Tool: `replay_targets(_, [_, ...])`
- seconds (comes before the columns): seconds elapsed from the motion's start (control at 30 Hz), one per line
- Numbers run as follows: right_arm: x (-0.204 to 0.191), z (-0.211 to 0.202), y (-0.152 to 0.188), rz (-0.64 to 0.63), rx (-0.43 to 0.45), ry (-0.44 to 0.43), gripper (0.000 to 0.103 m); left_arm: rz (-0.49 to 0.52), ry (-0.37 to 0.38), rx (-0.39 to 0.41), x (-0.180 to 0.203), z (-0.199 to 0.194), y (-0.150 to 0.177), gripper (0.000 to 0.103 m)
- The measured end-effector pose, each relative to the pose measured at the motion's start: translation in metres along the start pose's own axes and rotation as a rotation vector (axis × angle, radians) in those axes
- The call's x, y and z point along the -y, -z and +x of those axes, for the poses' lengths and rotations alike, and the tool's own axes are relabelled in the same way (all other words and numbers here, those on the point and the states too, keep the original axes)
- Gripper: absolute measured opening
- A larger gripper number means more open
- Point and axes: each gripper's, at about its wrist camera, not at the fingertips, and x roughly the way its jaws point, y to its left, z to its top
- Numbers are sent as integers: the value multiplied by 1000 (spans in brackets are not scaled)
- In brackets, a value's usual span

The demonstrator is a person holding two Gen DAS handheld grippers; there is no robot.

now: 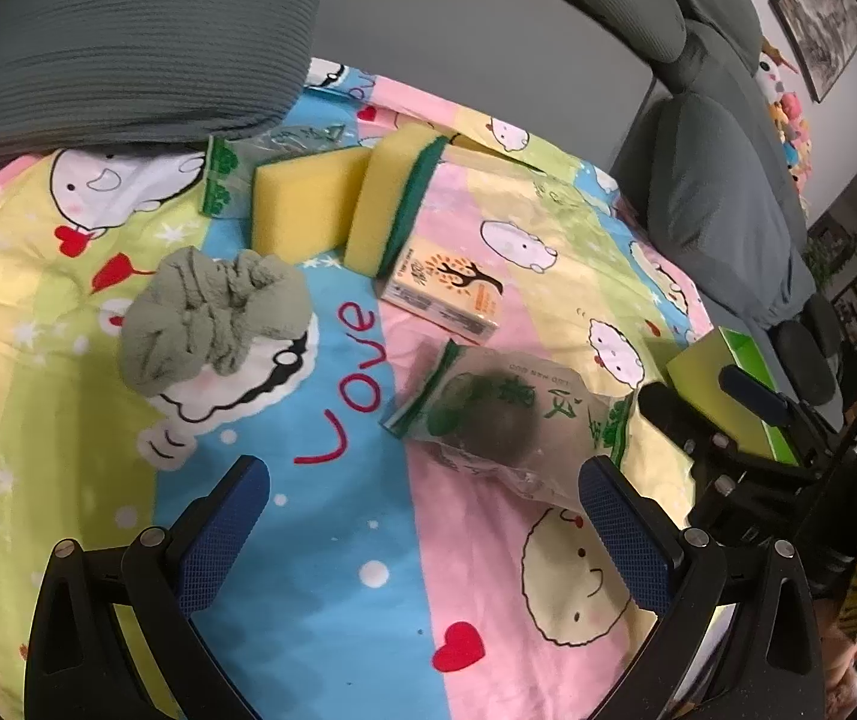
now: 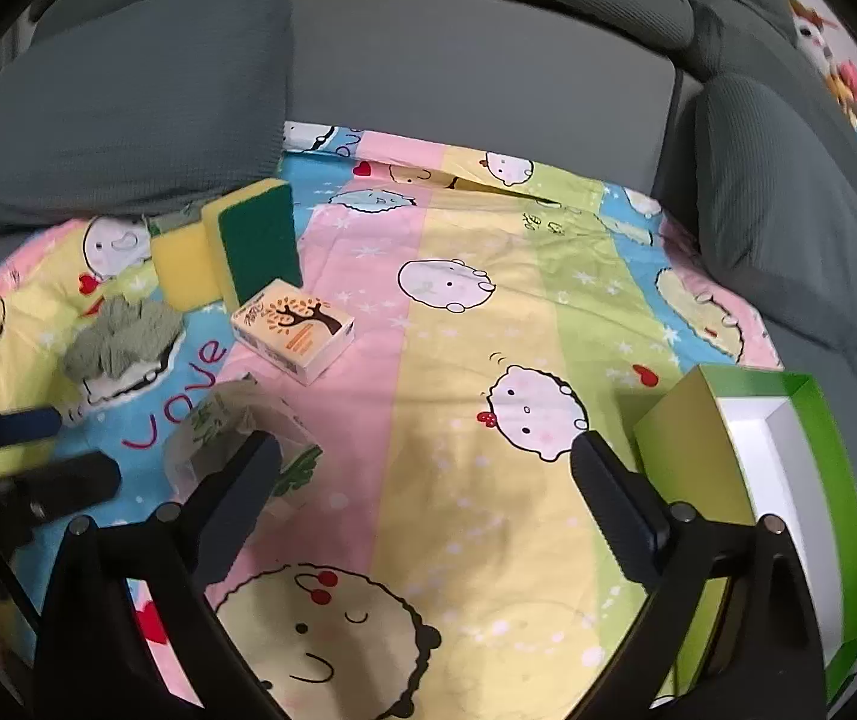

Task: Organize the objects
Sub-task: 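Reach the left gripper to the clear green-printed plastic bag and grasp it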

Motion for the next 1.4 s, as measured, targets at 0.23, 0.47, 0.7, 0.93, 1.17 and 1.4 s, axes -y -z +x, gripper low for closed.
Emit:
replay_targets(0.23, [31, 5, -11, 343, -23, -334, 91, -17, 19, -23, 11, 10, 1, 103])
replay_targets(0.47, [14, 35, -15, 346, -107, -352, 67, 2, -4, -61, 24, 26, 4, 103])
replay_targets(0.7, [10, 50, -16, 344, -146, -383, 67, -14, -8, -81, 26, 37, 1, 95])
replay_targets(0.93, [0, 67, -19, 327, -173, -434, 62, -5, -12, -99, 29, 43, 3, 86])
replay_targets(1.17, [-14, 81, -13, 287, -251, -483, 57, -7, 1, -129, 28, 50, 3, 69])
replay_targets(1.4, [-13, 83, -9, 308, -278, -508, 55, 52, -10, -122, 35, 50, 4, 63])
